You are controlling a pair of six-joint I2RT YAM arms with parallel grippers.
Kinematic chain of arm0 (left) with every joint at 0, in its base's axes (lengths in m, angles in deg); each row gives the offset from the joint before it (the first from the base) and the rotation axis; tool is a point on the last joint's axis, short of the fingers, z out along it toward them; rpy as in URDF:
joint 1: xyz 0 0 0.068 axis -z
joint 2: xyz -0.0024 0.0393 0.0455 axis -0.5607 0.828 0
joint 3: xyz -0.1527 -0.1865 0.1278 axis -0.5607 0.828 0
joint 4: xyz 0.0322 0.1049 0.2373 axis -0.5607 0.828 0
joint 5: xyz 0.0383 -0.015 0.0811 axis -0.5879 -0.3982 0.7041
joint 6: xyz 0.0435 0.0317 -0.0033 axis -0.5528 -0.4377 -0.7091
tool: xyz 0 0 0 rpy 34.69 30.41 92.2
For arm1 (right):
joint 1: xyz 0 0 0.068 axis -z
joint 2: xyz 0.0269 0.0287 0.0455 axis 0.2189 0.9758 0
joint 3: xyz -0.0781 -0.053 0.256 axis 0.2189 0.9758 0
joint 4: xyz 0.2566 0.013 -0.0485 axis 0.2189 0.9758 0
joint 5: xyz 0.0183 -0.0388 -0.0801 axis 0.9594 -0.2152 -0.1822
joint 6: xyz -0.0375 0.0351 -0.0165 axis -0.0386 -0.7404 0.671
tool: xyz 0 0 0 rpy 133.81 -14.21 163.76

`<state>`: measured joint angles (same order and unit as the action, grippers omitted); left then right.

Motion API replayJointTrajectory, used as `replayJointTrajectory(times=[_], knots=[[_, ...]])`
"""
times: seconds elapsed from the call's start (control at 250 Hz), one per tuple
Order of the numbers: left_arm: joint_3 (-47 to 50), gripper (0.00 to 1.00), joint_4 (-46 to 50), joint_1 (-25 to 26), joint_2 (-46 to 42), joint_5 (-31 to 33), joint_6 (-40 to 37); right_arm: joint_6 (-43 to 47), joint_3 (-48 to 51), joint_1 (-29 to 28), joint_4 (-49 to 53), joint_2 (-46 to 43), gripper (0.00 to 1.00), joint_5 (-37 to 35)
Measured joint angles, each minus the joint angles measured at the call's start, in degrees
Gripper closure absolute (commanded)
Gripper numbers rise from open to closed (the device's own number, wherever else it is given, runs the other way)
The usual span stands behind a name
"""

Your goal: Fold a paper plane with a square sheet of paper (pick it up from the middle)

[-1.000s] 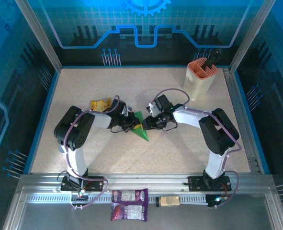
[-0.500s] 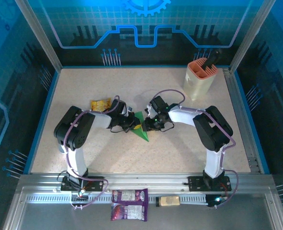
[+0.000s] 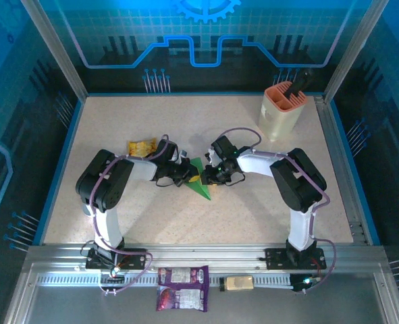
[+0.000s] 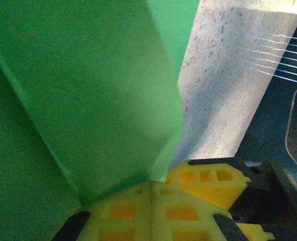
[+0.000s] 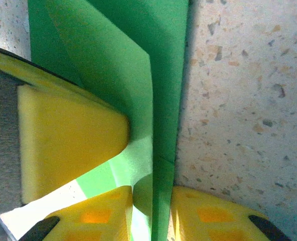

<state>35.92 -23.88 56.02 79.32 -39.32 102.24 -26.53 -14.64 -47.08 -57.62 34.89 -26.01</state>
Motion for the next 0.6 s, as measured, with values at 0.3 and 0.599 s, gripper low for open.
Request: replayJointTrajectory(times=[0.3, 0.599], knots=[[0.00, 0.92, -0.11, -0.02, -1.92, 0.02, 0.04, -0.52, 0.85, 0.15, -1.14, -0.02, 0.73, -0.13], [0.00, 0.92, 0.31, -0.02, -2.08, 0.04, 0.00, -0.74, 1.55, 0.37, -2.21, -0.13, 0.74, 0.17]])
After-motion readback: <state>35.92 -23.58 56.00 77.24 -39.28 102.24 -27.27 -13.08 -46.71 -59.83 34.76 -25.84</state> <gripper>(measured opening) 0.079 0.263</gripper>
